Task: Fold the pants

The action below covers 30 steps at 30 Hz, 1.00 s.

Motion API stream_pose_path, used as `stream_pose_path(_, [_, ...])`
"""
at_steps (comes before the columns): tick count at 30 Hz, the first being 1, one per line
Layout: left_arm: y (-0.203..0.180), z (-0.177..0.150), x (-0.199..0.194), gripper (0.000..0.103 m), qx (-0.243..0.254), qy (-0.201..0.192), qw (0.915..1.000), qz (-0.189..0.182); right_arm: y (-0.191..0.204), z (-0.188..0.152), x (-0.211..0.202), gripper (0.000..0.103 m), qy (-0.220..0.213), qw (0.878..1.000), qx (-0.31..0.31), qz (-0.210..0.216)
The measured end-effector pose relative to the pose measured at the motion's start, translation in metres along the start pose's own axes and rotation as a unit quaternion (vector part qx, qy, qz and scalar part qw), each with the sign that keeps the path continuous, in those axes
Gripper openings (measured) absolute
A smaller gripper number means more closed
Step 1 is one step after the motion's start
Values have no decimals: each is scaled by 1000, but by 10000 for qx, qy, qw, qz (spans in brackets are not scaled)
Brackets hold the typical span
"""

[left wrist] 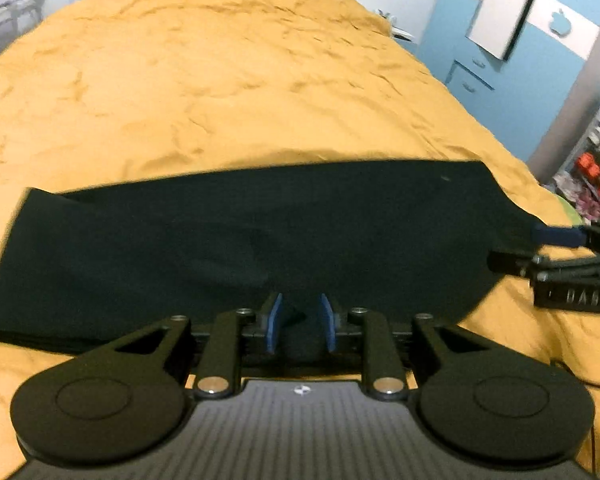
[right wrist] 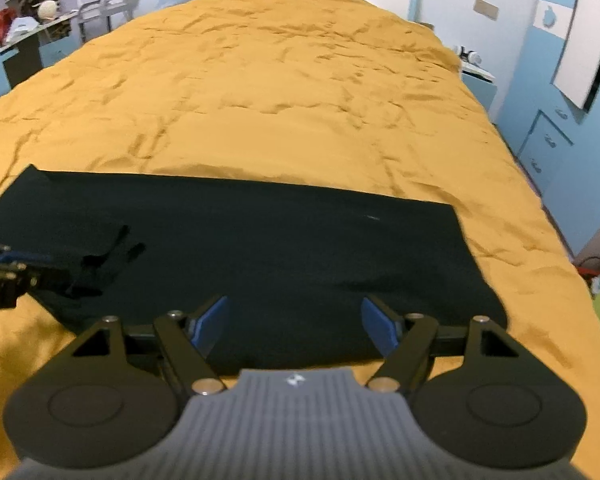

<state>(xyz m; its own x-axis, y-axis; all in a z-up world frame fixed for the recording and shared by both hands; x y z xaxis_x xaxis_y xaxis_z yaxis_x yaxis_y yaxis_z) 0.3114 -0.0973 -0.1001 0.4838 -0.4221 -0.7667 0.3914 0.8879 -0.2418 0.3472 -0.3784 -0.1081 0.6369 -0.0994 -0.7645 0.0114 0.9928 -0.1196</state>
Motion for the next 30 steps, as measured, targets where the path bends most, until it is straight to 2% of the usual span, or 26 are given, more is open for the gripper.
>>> stream_pose_path(2, [7, 3, -10, 27, 56, -25, 9994, 353, 12, 3, 2, 70, 7, 9996, 89, 269])
stream_pose_path(5, [24, 2, -19, 27, 189, -100, 9952, 953, 27, 8, 11, 69, 110, 9940, 518, 953])
stream_pose_path(6, [30, 3, -19, 27, 163, -122, 9944, 1033, 31, 8, 16, 68, 183, 9903, 693, 1192])
stream_pose_path(9, [57, -1, -24, 27, -101, -137, 9936, 1114, 42, 9, 37, 55, 508, 9740, 1313, 1775])
stream_pose_path(11, [73, -4, -23, 27, -236, -154, 9925, 1187, 49, 7, 49, 50, 669, 9667, 1582, 1899])
stream_pose_path(13, [87, -6, -22, 27, -359, -186, 9916, 1231, 56, 7, 61, 50, 781, 9589, 1759, 2086])
stream_pose_path(16, [105, -9, -22, 27, -570, -229, 9906, 1225, 68, 6, 80, 50, 1093, 9439, 2045, 2352])
stream_pose_path(18, [112, -11, -21, 27, -631, -281, 9913, 1121, 77, 7, 86, 49, 1133, 9411, 2056, 2433])
stream_pose_path(21, [114, -13, -18, 27, -657, -315, 9940, 810, 91, 10, 92, 38, 1167, 9400, 2016, 2493])
stream_pose_path(23, [111, -16, -18, 27, -628, -311, 9959, 573, 97, 13, 94, 26, 1142, 9384, 2026, 2554])
stream_pose_path(25, [107, -19, -16, 27, -541, -324, 9965, 545, 102, 18, 93, 18, 1003, 9390, 1986, 2621])
stream_pose_path(28, [103, -21, -12, 27, -536, -312, 9970, 473, 109, 28, 102, 17, 959, 9486, 1763, 2447])
stream_pose_path(30, [100, -22, -11, 27, -564, -312, 9972, 385, 112, 27, 116, 15, 1273, 9487, 1708, 2336])
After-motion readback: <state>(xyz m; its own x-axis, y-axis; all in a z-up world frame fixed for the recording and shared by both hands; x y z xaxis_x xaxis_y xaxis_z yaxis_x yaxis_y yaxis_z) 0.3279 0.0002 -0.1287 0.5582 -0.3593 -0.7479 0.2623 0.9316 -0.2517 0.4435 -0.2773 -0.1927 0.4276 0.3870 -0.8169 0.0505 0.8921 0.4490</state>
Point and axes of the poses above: each gripper's, at about its wrist camera, not at the fingertips, and x roughly the way its jaws point, y to its left, z to its top, the point moved 4 cm from there along x, roughly the way its jaws point, and after that the axes turned 7 degrees about -z, right-handed, at the moved point
